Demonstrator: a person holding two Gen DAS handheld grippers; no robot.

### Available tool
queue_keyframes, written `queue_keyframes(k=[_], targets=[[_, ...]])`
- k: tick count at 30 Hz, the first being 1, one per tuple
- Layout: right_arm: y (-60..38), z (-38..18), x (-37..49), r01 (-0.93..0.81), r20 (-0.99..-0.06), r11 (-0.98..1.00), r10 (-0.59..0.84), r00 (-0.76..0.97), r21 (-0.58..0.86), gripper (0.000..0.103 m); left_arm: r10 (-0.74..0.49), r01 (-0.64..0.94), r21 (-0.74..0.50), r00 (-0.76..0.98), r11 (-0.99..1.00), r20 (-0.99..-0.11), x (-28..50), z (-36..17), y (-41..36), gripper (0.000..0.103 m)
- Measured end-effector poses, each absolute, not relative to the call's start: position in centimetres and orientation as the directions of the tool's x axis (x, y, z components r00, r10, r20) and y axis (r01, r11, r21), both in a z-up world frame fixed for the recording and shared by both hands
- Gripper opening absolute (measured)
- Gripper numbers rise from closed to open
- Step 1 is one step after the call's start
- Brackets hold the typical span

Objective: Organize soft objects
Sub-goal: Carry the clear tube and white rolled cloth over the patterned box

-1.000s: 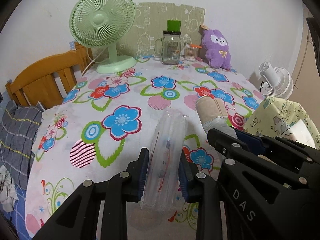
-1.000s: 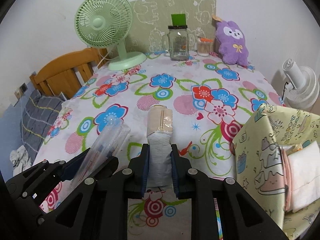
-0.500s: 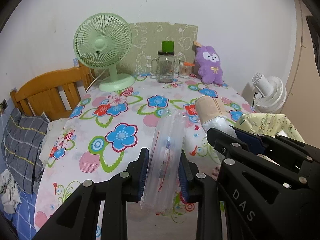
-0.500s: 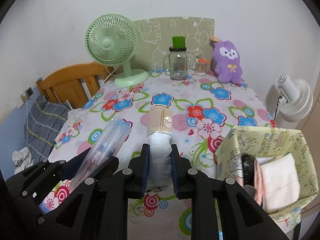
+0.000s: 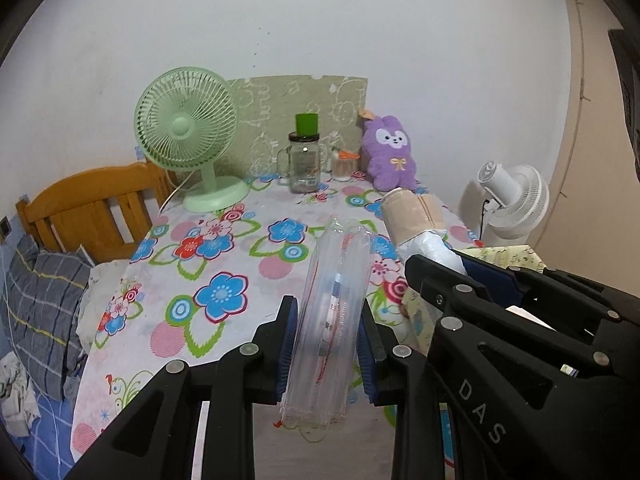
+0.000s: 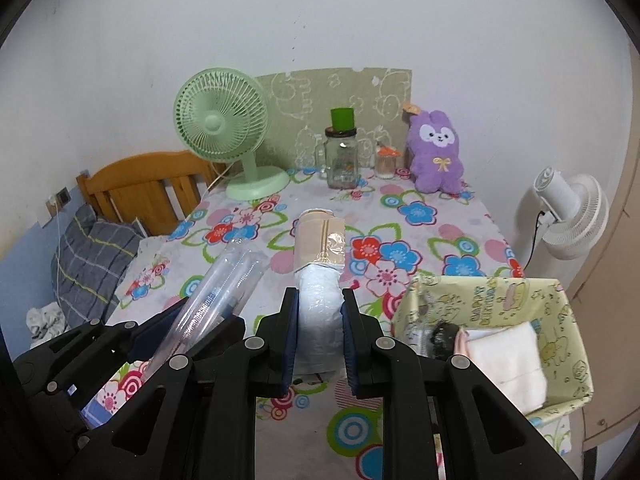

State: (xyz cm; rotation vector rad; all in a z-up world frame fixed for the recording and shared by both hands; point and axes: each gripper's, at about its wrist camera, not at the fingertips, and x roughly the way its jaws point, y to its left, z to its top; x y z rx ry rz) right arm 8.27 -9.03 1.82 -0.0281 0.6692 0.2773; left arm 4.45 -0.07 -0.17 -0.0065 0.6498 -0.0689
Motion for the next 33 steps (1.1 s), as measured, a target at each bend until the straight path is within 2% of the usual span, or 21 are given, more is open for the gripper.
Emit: queue_keyframes(k=[33], targets=[[-20.5,1.9,8.4,-0.118,-0.598,0.991,0.136,0.79,0.069,0.023,-0.172,0.205,-0.014,0.781,0.979,-0.6,6.1,-0.4,-11.1,0.028]])
